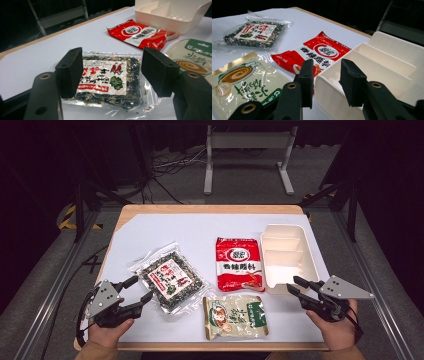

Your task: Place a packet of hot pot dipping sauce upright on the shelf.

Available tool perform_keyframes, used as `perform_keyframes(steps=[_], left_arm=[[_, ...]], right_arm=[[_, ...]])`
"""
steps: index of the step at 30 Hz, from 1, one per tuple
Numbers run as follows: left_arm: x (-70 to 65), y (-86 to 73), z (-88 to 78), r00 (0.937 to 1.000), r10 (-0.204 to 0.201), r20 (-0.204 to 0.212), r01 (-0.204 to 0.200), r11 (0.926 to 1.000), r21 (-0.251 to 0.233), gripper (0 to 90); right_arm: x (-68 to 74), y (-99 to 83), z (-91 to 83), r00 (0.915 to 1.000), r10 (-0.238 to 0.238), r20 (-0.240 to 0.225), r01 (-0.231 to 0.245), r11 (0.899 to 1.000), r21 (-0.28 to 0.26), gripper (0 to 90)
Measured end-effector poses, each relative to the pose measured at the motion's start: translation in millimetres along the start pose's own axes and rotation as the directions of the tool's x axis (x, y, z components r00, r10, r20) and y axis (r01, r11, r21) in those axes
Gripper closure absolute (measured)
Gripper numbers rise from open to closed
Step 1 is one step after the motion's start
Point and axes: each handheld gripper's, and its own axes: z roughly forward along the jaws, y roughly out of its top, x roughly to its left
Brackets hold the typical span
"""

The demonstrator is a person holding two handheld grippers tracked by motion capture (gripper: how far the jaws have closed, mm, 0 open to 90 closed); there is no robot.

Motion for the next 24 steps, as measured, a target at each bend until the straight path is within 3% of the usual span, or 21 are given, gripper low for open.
perform_keyframes(steps=[13, 17, 24], left_arm=[[-4.2, 1.4, 0.7, 0.9999, 0.010, 0.013, -0.010, 0.9999, 0.000, 35.0], [-5.0, 1.6, 1.1, 0.9997, 0.015, 0.017, -0.015, 0.9999, -0.002, 35.0], [-6.2, 2.2, 2.1, 0.9996, 0.017, 0.022, -0.017, 0.9999, 0.002, 35.0]], right_arm=[[7.0, 3.9, 2.2, 0.9990, -0.022, -0.039, 0.022, 1.000, 0.004, 52.3], [10.4, 6.3, 3.1, 0.9975, -0.018, -0.068, 0.020, 0.999, 0.031, 52.6], [13.8, 9.5, 3.1, 0.9958, -0.022, -0.089, 0.024, 0.999, 0.029, 52.3]])
